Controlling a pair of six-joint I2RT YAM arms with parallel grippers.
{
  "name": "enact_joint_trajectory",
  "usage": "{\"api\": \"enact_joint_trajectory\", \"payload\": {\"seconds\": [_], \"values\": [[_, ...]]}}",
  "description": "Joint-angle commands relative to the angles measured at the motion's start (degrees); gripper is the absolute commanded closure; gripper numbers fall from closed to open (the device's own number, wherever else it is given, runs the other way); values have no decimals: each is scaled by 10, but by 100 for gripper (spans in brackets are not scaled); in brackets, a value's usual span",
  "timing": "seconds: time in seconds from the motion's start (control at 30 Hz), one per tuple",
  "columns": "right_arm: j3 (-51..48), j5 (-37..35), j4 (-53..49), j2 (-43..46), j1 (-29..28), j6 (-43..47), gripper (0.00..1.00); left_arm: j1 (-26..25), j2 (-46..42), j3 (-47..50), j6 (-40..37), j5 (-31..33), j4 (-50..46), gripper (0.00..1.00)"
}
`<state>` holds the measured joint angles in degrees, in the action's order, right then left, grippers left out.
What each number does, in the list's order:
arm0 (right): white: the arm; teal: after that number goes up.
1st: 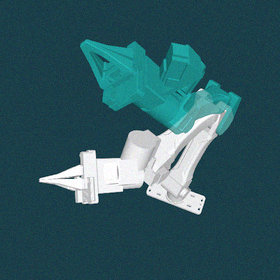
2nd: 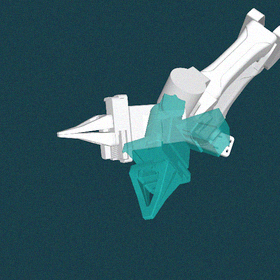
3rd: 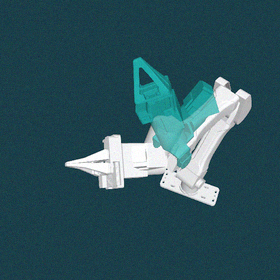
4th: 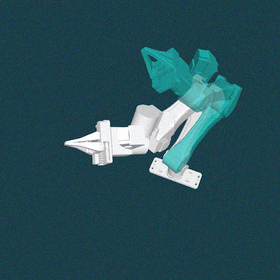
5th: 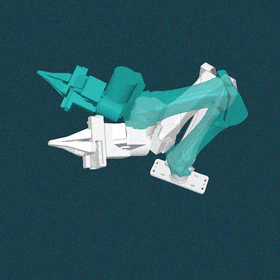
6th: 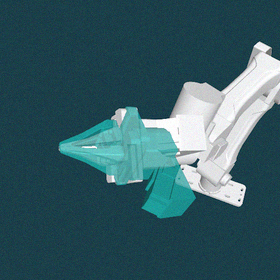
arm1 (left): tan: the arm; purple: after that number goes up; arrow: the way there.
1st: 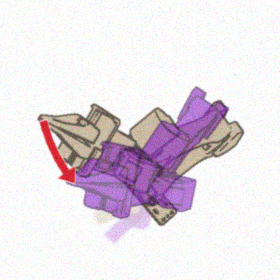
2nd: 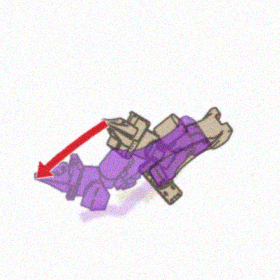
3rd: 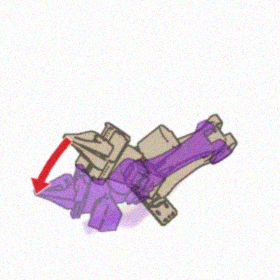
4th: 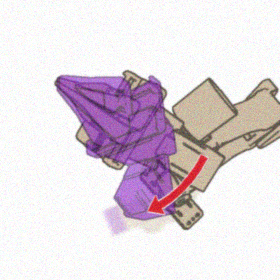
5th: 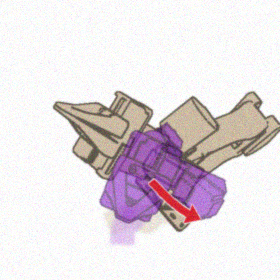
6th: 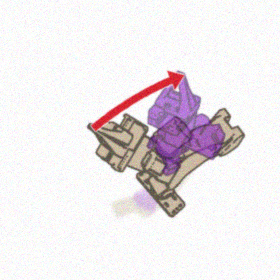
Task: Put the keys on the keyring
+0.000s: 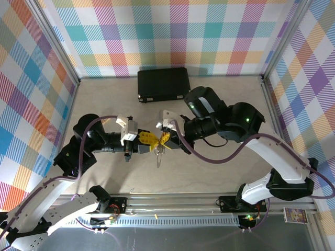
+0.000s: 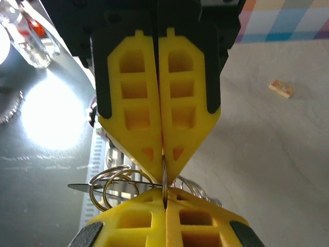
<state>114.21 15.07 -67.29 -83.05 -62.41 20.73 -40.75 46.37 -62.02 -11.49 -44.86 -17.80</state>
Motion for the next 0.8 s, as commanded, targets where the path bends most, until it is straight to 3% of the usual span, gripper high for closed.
{"api": "enact_joint_trajectory", "payload": {"seconds": [0.0, 0.13, 0.2, 0.37, 0.43, 0.57, 0.77], "values": [[39, -35, -62, -26, -15, 41, 100, -5, 7, -18, -59, 8, -74, 91], [62, -48, -85, -51, -25, 53, 100, -5, 6, -9, -55, 13, -62, 91], [69, -50, -90, -58, -28, 55, 100, -5, 2, 0, -46, 13, -44, 100], [67, -50, -78, -48, -29, 44, 100, -5, -13, 18, -9, 0, 13, 100], [55, -44, -58, -34, -29, 32, 99, -5, -19, 25, 17, -13, 60, 100], [19, -32, -2, 4, -29, 9, 88, -5, -23, 54, 102, -53, 181, 100], [7, -19, 24, 28, -29, -6, 87, -5, -20, 89, 223, -97, 339, 100]]}}
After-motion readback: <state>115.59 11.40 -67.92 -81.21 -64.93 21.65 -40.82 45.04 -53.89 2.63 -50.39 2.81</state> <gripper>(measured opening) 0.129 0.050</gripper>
